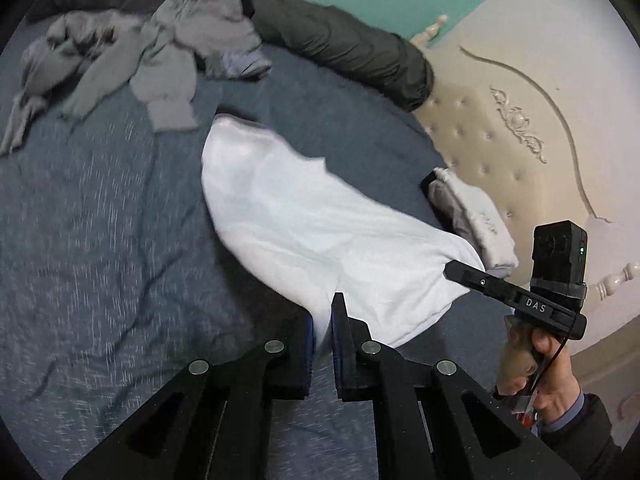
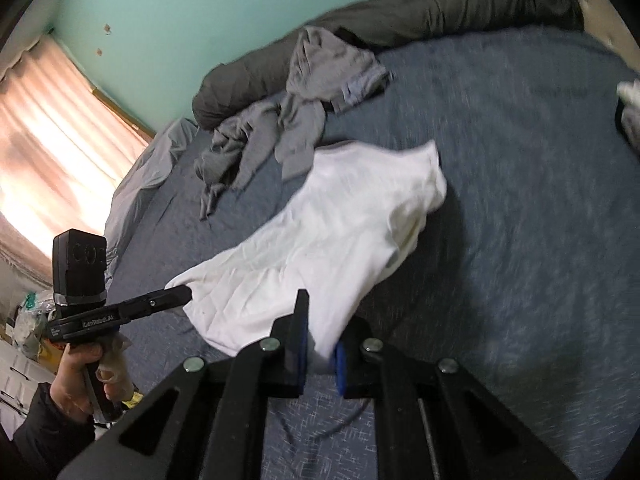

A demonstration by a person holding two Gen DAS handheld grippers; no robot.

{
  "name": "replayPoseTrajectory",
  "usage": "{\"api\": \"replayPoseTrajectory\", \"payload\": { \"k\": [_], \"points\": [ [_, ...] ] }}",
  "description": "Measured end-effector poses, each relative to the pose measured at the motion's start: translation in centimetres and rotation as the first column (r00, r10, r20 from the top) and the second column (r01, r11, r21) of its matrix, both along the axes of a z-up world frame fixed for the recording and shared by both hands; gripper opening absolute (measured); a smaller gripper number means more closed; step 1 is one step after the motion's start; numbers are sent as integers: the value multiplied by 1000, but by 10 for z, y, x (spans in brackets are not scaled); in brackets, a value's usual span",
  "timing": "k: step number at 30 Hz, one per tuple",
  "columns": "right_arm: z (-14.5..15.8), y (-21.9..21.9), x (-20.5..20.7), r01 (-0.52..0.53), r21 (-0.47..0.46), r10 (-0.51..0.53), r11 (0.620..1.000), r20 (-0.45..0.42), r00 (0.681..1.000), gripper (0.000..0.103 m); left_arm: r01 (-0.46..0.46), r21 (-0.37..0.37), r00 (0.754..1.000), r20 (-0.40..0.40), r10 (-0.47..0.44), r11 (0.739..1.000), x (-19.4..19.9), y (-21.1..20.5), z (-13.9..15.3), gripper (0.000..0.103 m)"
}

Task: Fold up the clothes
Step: 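Lift the hem end with both grippers and fold it toward the collar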

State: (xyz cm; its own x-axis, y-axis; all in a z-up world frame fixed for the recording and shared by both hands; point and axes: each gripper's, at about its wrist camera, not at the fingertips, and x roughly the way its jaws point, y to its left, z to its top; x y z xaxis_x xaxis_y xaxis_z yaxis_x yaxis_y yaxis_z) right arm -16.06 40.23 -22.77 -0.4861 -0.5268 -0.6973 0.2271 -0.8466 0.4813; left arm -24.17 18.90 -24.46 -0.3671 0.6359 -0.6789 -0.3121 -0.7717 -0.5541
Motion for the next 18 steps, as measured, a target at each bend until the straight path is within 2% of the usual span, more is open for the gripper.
{"api": "replayPoseTrajectory", "payload": {
  "k": [9, 18],
  "points": [
    [75, 26, 8, -5, 34, 8, 999, -86, 996, 9, 36, 13, 993, -109, -35, 999, 1, 24, 85, 8],
    [132, 71, 24, 9, 72, 1, 997, -145, 989, 9, 94, -5, 982, -165, -94, 996, 8, 76, 130, 8]
  ]
}}
